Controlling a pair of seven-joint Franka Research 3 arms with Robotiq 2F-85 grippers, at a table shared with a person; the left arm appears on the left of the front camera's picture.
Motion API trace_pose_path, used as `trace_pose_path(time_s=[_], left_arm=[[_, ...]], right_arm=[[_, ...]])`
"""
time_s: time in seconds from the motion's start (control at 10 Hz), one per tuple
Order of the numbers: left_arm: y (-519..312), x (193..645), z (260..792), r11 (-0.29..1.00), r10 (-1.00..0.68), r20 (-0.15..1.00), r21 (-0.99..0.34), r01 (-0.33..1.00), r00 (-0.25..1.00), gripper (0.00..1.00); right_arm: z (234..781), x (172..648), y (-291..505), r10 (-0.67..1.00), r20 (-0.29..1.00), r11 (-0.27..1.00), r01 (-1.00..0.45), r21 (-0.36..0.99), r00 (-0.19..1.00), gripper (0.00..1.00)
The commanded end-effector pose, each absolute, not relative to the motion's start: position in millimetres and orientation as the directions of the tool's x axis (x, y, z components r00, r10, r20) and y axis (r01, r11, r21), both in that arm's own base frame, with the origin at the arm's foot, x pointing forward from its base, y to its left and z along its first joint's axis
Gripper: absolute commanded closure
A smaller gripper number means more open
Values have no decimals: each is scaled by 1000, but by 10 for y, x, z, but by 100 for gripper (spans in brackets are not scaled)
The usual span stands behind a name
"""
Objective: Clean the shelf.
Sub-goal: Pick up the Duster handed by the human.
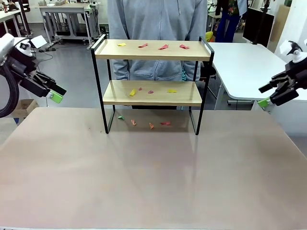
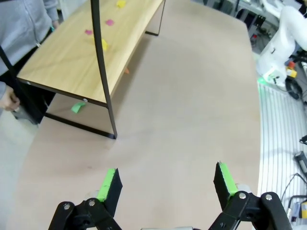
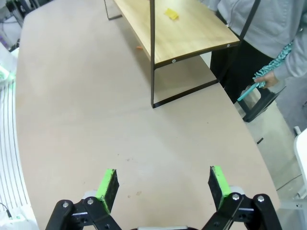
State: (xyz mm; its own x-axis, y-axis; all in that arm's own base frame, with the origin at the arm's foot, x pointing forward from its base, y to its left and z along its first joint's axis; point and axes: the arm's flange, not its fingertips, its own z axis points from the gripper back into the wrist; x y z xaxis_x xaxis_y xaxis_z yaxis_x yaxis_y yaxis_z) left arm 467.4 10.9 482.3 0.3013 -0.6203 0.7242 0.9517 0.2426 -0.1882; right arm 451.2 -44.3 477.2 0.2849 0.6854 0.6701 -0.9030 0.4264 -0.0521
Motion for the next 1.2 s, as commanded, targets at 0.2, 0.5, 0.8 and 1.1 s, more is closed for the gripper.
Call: trace_pose_path(time_s=[0.2, 0.5, 0.8, 1.1], left_arm=[[123, 4665, 4823, 240, -619, 724, -194, 951, 304, 0], [888, 5146, 4677, 218, -359, 873, -265, 939, 330, 0], [1378, 5521, 4392, 139, -171, 952, -232, 963, 255, 0], [1788, 5692, 4100, 75, -46, 988, -142, 987, 145, 0]], right_arm=[[4785, 4503, -418, 693, 663, 421, -905, -54, 283, 0], [4776, 5068, -1260, 507, 840, 390, -920, -24, 193, 0], [4653, 5473, -1871, 356, 925, 301, -954, 18, 130, 0], [4414, 5711, -2228, 252, 967, 245, -969, -25, 39, 0]])
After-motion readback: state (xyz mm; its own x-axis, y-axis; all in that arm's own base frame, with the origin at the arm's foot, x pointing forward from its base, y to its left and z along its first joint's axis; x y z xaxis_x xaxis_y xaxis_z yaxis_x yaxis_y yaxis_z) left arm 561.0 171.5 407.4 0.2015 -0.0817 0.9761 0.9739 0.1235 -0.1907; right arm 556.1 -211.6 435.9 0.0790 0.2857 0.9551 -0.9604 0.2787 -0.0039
